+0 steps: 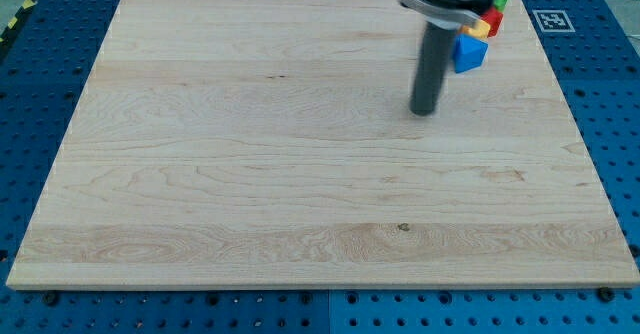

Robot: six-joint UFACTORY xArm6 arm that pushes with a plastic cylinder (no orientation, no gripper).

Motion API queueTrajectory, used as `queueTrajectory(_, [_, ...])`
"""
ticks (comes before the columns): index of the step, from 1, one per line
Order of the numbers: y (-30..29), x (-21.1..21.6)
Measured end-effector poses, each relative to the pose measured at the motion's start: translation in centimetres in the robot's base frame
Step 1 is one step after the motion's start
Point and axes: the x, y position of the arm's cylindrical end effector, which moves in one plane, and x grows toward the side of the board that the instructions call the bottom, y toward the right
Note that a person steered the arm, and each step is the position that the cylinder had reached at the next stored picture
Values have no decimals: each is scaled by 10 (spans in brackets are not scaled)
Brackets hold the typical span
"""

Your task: Nudge green star left a bit

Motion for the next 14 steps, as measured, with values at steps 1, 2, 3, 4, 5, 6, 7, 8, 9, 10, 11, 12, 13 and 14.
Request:
queueTrajectory(1, [60, 27])
queueTrajectory(2, [129, 28])
queueTrajectory(3, [183, 8])
queueTrajectory(4, [205, -44])
queueTrajectory(5, [206, -57])
queueTrajectory(6, [206, -63])
queueTrajectory(7, [206, -104])
queueTrajectory(8, [206, -142])
queueTrajectory(9, [206, -192])
queueTrajectory(10, [193, -237])
queueTrajectory(11, [170, -241])
queueTrajectory(12, [157, -242])
queueTrajectory(13, [133, -243])
queueTrajectory(14, [119, -243])
